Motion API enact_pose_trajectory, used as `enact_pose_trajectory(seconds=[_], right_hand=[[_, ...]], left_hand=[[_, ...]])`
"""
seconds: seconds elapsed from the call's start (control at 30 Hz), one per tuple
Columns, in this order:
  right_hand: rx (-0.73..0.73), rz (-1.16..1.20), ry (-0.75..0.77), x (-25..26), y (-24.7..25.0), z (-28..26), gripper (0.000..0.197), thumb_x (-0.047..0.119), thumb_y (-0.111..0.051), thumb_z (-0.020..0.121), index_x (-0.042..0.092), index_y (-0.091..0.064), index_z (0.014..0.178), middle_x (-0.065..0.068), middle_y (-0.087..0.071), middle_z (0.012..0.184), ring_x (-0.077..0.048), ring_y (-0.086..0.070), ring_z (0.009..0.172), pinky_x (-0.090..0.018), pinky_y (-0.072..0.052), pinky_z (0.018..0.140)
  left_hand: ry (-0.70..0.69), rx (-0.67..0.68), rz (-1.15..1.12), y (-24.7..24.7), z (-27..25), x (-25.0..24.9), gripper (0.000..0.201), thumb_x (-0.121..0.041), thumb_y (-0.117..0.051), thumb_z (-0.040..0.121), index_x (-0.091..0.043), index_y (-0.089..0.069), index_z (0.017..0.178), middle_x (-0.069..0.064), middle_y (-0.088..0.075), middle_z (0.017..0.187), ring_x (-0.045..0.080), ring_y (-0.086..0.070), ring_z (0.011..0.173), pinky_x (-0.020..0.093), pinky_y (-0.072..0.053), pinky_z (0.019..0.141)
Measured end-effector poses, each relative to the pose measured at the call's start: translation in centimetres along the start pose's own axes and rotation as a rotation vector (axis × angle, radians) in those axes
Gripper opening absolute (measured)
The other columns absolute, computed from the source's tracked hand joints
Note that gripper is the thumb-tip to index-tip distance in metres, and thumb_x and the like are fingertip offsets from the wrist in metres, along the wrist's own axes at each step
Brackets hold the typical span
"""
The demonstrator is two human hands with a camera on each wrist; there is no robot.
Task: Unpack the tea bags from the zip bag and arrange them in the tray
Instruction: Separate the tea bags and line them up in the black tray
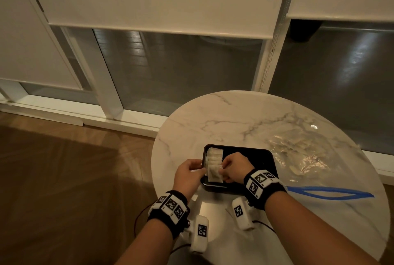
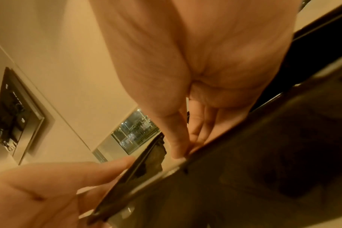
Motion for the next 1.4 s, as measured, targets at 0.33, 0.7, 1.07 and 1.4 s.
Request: enact_pose_trajectory(seconds=[0.33,0.7,1.07,1.4], right_hand=[[0.013,-0.089,-0.046,-0.7,-1.4,1.7,0.023,0.001,-0.082,0.074,0.014,-0.063,0.073,-0.014,-0.073,0.083,-0.029,-0.075,0.077,-0.044,-0.064,0.068],[-0.027,-0.124,-0.079,-0.7,-0.5,1.7,0.018,0.01,-0.082,0.073,0.019,-0.067,0.078,-0.005,-0.073,0.087,-0.022,-0.072,0.082,-0.039,-0.063,0.076],[-0.038,-0.12,-0.12,-0.8,-0.9,1.9,0.019,0.008,-0.087,0.068,0.012,-0.071,0.078,-0.007,-0.074,0.085,-0.022,-0.073,0.08,-0.038,-0.064,0.074],[-0.058,-0.053,-0.133,-1.7,0.0,2.0,0.012,0.014,-0.085,0.071,0.012,-0.075,0.078,-0.007,-0.076,0.079,-0.021,-0.075,0.079,-0.037,-0.063,0.076]], left_hand=[[-0.021,0.003,0.003,0.0,0.1,0.5,0.023,-0.011,-0.07,0.09,-0.025,-0.069,0.108,-0.003,-0.073,0.103,0.02,-0.071,0.096,0.044,-0.06,0.088],[-0.037,0.003,0.008,0.1,0.0,0.3,0.022,-0.01,-0.069,0.091,-0.025,-0.068,0.108,-0.004,-0.071,0.103,0.016,-0.069,0.097,0.038,-0.059,0.085],[-0.027,0.004,-0.008,0.0,-0.2,0.3,0.023,-0.01,-0.067,0.093,-0.026,-0.067,0.109,-0.004,-0.071,0.105,0.016,-0.069,0.097,0.037,-0.059,0.084],[-0.018,-0.024,-0.017,0.3,-0.4,0.3,0.025,-0.014,-0.068,0.093,-0.028,-0.062,0.114,-0.005,-0.067,0.107,0.012,-0.065,0.097,0.039,-0.058,0.089]])
Point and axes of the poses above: each hand's wrist, its own z-axis towards the middle knuckle, its own y-axis out of the back of the hand, x = y × z, the point moved 8 cm from there along z, towards the middle knuckle
